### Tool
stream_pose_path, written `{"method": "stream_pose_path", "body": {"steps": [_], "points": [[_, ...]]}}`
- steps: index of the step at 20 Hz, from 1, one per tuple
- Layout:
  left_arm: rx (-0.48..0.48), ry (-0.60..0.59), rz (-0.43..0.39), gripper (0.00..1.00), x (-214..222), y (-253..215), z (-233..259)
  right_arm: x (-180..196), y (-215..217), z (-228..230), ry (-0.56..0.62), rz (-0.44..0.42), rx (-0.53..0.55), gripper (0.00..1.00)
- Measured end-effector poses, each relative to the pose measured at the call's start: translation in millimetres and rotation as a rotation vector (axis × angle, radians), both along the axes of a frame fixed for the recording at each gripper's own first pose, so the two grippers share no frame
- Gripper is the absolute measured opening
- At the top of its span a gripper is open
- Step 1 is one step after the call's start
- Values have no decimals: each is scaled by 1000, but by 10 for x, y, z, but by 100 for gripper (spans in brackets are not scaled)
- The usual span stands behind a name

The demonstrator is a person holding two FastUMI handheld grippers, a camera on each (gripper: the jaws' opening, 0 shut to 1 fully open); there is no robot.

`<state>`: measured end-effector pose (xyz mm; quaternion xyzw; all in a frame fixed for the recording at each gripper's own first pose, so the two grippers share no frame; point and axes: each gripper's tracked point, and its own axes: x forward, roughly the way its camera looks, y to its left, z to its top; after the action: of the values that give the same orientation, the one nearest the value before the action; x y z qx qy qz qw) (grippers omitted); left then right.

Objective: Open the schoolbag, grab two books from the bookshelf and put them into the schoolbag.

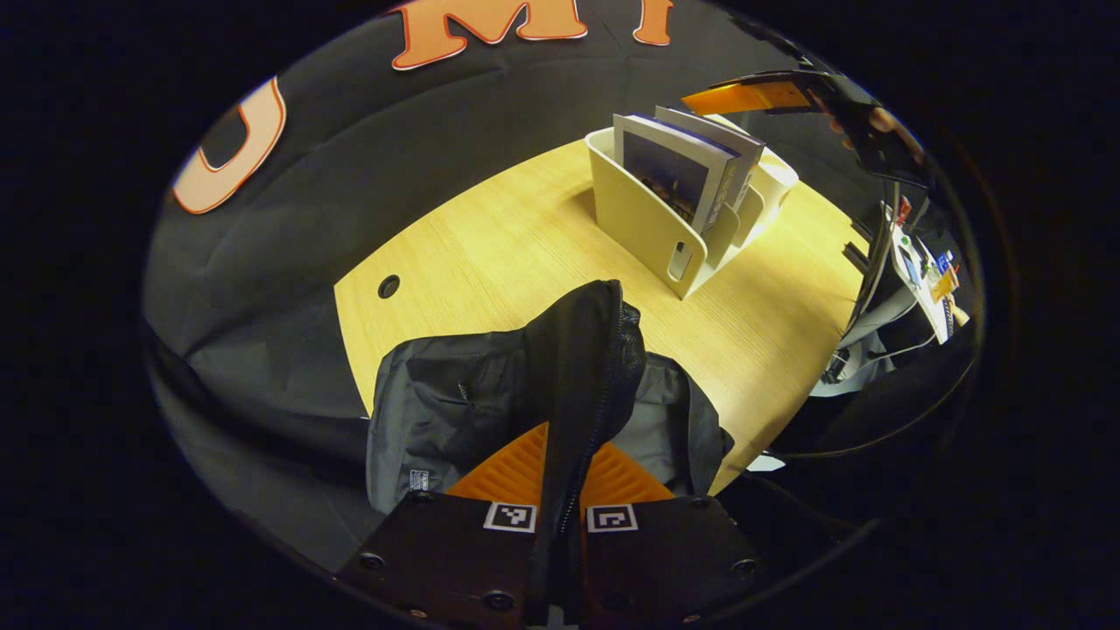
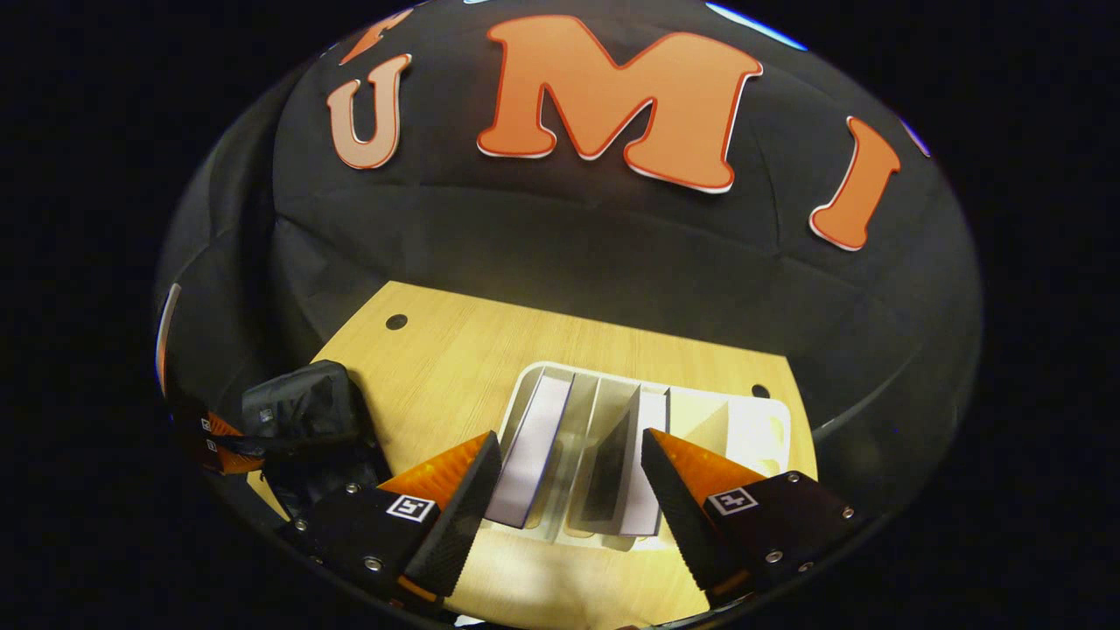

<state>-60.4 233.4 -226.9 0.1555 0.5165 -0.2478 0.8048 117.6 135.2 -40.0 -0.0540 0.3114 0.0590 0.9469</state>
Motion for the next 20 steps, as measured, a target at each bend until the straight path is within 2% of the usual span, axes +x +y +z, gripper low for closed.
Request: {"method": "stream_pose_path", "body": {"steps": [5, 8, 15, 16, 17, 18, 20], "points": [[-76, 83, 25, 7, 194, 108, 128, 95, 106, -144, 129, -4, -25, 93], [-113, 114, 26, 7, 268, 101, 179, 171, 181, -280, 207, -17, -30, 86], [-99, 124, -44, 7, 340, 75, 243, 285, 237, -522, 365, -61, -25, 72], [-98, 127, -50, 7, 346, 73, 246, 311, 244, -573, 390, -60, -32, 64], [-98, 132, -50, 7, 360, 72, 236, 320, 223, -637, 410, -76, -44, 63], [-98, 132, -55, 7, 373, 64, 243, 352, 218, -694, 425, -82, -52, 67], [-104, 140, -57, 7, 382, 40, 218, 363, 199, -805, 464, -111, -59, 60]]}}
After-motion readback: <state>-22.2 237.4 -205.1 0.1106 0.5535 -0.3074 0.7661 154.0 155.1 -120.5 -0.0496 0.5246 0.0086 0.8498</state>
